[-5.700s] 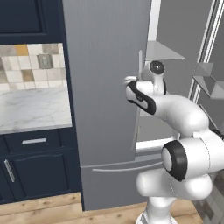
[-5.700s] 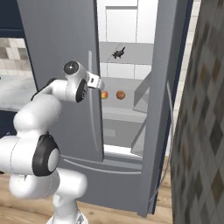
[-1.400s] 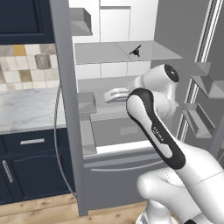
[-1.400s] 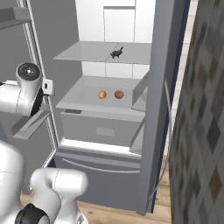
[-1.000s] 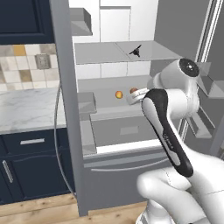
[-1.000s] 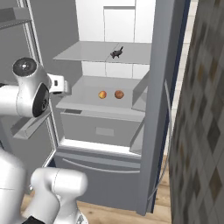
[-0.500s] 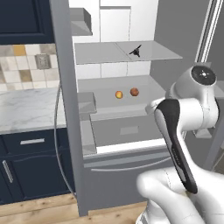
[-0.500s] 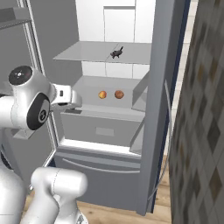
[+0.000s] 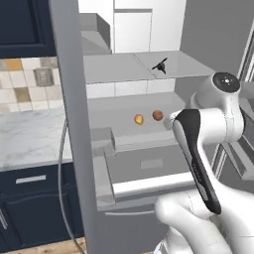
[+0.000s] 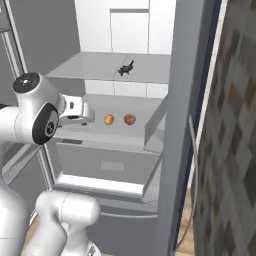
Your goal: Open the fridge, remove the mango, onion, and fish, and place them on any counter.
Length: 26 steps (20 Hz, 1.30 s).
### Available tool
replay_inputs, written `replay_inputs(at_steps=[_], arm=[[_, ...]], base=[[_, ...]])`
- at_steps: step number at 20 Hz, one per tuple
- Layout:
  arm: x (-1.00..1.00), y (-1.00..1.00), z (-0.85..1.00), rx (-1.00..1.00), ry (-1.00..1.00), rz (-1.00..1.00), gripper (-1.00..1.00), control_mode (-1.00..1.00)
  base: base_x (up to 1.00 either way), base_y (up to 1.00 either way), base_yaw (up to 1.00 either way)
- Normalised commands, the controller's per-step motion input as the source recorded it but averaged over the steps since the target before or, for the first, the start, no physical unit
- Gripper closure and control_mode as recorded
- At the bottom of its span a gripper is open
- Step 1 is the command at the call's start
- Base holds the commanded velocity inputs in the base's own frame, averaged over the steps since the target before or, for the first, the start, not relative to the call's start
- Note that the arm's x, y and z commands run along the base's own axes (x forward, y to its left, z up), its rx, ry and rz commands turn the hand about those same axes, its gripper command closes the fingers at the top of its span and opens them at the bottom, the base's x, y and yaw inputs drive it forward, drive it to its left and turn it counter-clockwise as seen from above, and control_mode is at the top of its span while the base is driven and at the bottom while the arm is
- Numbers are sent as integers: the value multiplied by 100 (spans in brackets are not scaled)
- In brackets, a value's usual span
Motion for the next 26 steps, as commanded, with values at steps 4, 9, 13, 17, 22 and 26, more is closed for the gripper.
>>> replay_inputs(at_steps=[4, 9, 13, 17, 22, 26], arm=[[0, 0, 0, 0, 0, 0, -100, 100], [-32, -9, 14, 1, -14, 0, -100, -100], [-44, -38, 91, 3, -48, -7, -100, -100], [50, -6, 91, 2, -20, -5, -100, -100], [100, 0, 49, 0, 5, -8, -100, -100], [97, -8, 2, 1, 4, -6, -100, -100]], base=[[96, 15, -8], [25, 4, -2], [0, 0, 0], [0, 0, 0], [0, 0, 0], [0, 0, 0]])
